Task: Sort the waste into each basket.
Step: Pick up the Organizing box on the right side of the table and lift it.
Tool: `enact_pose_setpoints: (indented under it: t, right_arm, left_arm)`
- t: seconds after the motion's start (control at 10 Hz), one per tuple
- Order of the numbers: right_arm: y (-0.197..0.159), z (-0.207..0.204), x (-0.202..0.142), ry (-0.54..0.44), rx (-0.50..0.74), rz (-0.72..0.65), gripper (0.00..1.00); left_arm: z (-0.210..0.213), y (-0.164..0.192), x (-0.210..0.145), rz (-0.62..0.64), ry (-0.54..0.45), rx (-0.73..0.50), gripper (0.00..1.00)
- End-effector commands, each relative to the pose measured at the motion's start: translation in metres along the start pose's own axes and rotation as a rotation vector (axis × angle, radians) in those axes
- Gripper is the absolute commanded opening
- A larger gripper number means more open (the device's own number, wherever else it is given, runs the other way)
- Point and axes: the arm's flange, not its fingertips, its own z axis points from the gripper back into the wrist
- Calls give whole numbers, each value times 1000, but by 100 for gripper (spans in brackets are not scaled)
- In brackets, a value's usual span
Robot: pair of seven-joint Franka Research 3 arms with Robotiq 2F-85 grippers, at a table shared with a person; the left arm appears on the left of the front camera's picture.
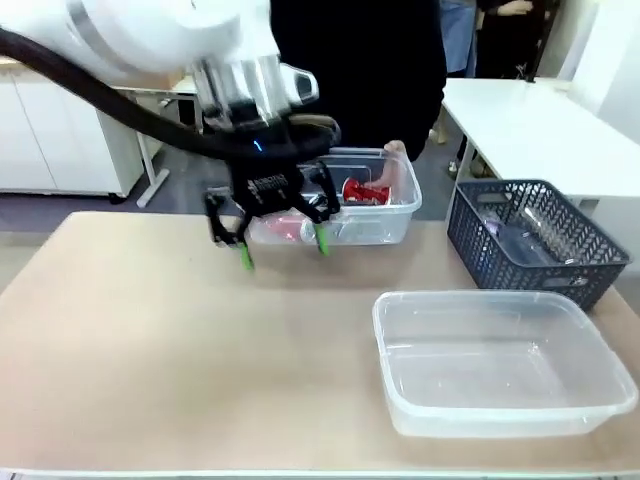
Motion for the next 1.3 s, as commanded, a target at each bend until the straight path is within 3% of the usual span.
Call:
enact_pose_setpoints:
  t: [0.0,0.1,0.2,0.3,0.6,0.8,0.9,1.0,1.1,1.2]
  right_arm:
    - [3,8,-1,31,-5,13,100]
    - [3,8,-1,31,-5,13,100]
    - [1,-1,0,-1,-2,1,100]
    - [20,-28,2,-1,-105,-61,100]
    - [25,-103,-8,73,-175,-191,100]
    - [34,-143,-11,136,-196,-165,100]
    - [28,-137,-4,128,-305,-228,100]
    - [31,-127,-5,127,-161,-158,100]
    - [30,-133,-1,144,-208,-176,100]
    - [43,-151,7,176,-242,-157,100]
  left_arm:
    - [26,21,6,33,-23,5,100]
    - [26,21,6,33,-23,5,100]
    - [-7,-5,2,-4,8,2,100]
    - [-19,-23,-6,-28,-63,-17,100]
    - [-100,-70,-27,-26,-130,33,100]
    - [-146,-81,-23,25,-112,84,100]
    - [-148,-81,-6,22,3,191,100]
    - [-133,-75,-40,-44,-90,45,100]
    - [-156,-72,-31,-18,-57,105,100]
    - [-158,-74,-28,-16,-94,76,100]
